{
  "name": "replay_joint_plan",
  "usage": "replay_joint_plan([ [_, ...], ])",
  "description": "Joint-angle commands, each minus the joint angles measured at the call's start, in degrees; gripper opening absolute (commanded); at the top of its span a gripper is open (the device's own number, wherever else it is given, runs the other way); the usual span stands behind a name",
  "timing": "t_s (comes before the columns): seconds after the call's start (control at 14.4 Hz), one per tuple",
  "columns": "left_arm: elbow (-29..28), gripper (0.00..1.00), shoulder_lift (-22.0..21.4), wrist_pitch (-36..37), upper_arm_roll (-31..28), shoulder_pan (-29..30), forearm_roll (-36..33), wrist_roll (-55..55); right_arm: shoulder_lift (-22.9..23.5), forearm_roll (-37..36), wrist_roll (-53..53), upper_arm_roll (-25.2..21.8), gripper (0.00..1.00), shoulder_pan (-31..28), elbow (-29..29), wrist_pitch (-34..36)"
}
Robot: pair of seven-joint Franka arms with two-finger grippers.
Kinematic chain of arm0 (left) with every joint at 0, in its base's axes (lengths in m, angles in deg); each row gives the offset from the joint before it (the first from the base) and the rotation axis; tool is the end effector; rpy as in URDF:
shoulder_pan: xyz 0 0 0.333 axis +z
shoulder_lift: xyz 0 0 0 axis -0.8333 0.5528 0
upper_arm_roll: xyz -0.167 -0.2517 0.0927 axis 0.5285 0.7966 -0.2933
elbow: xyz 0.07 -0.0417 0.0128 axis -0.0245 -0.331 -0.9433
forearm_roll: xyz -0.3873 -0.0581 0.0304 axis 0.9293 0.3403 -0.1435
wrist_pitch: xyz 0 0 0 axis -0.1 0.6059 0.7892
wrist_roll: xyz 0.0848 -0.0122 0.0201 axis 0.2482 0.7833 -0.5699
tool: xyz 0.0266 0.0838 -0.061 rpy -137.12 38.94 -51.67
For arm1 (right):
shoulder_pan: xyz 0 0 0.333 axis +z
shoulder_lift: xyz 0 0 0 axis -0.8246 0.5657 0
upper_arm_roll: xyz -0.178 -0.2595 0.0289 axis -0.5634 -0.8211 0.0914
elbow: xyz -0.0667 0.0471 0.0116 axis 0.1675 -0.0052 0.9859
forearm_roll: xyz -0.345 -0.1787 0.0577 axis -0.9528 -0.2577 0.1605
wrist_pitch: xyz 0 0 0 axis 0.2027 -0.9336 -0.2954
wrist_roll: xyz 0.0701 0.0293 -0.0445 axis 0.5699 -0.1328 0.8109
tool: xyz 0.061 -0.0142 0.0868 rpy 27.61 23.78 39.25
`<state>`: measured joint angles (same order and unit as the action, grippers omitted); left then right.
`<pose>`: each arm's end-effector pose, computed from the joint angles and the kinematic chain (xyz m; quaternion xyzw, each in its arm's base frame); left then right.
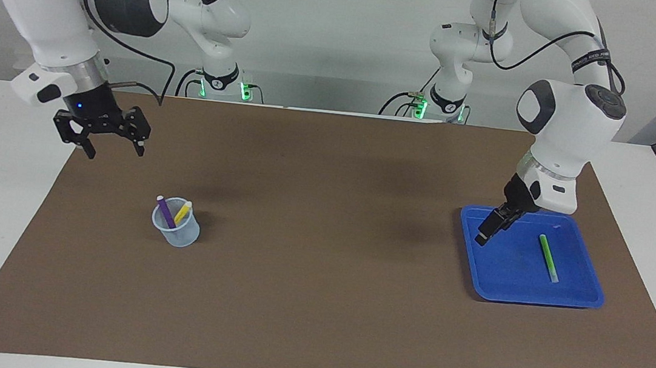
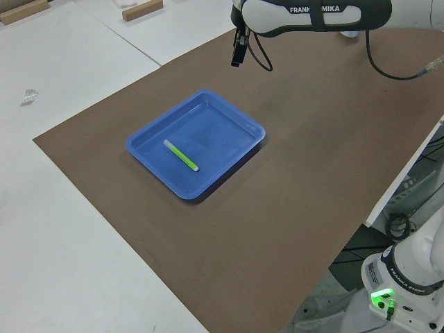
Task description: Transfer and insert pens with both arms
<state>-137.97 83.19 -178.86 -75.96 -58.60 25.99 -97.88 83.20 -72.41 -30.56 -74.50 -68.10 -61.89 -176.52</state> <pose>0.6290 -0.0770 0.4786 0.9625 0.2418 0.0836 0.0898 0.5671 -0.0467 0.5681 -0.9944 -0.0741 -0.0740 0.0108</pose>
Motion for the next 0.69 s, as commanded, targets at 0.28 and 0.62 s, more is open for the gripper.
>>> replay_joint_plan([
  [0.28,-1.76,1.00,-1.46,0.41,0.32,6.72,-2.17,24.75,-0.73,-1.04,1.60,0.70,1.00,0.95,-1.82,-0.74],
  [0.62,-2.11,1.00,2.84,-4.16,0.41,11.48,-10.51,37.18,-0.90,-1.21,1.60,0.70,1.00,0.95,-2.43,0.05],
])
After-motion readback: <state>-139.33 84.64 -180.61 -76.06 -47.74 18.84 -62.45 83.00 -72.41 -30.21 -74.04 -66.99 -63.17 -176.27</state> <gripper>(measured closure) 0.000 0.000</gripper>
